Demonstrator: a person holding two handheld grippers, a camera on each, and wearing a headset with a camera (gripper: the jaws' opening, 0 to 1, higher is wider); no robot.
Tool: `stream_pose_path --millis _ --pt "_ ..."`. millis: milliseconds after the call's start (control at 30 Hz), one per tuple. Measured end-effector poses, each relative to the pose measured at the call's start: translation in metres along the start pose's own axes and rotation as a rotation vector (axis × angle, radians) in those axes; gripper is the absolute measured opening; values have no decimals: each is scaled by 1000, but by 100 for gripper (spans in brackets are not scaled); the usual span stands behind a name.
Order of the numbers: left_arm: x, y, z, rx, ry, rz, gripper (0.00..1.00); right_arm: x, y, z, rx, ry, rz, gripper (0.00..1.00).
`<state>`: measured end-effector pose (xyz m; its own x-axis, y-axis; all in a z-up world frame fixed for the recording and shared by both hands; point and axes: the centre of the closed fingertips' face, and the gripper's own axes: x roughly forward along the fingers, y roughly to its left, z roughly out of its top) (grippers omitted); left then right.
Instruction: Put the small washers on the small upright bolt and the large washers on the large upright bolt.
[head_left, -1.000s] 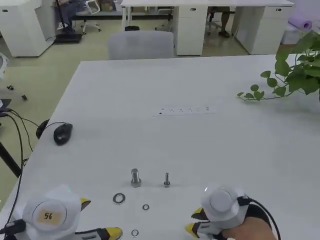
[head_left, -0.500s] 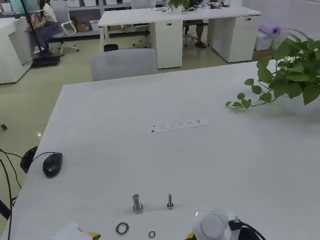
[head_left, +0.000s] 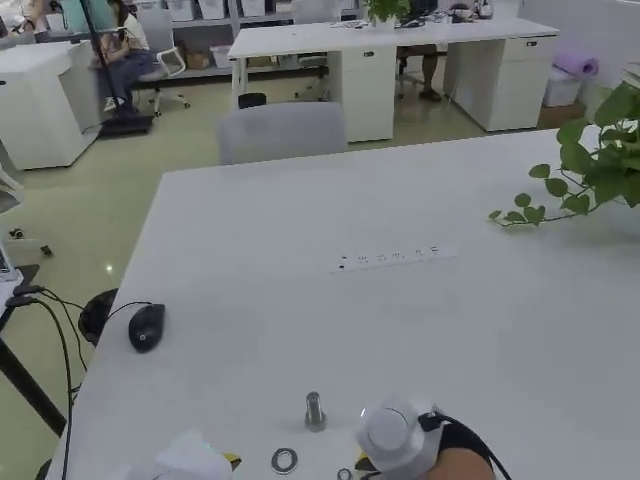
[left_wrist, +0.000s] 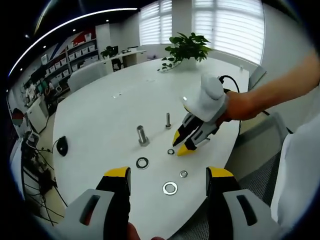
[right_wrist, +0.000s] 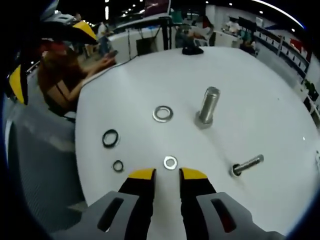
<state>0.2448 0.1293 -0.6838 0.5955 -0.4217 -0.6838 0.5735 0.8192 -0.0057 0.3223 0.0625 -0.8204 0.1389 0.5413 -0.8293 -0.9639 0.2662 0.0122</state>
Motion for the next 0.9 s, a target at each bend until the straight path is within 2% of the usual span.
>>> stream_pose_path --millis 133,200,333,533,700,900 --pt "-2 2 0 -17 -7 12 60 5 -2 -2 -57 47 20 21" --pt "-3 3 -1 -20 -8 18 60 6 -3 0 -63 45 24 21" --pt "-4 7 -1 -28 -8 31 60 8 -3 3 -124 44 47 20" --pt "-5 10 1 -38 -16 47 60 8 2 2 -195 74 67 15" --pt "-4 8 0 -34 -10 50 60 7 2 0 -178 72 72 14" --pt "-4 5 -5 -37 0 51 60 1 5 -7 -126 52 68 14"
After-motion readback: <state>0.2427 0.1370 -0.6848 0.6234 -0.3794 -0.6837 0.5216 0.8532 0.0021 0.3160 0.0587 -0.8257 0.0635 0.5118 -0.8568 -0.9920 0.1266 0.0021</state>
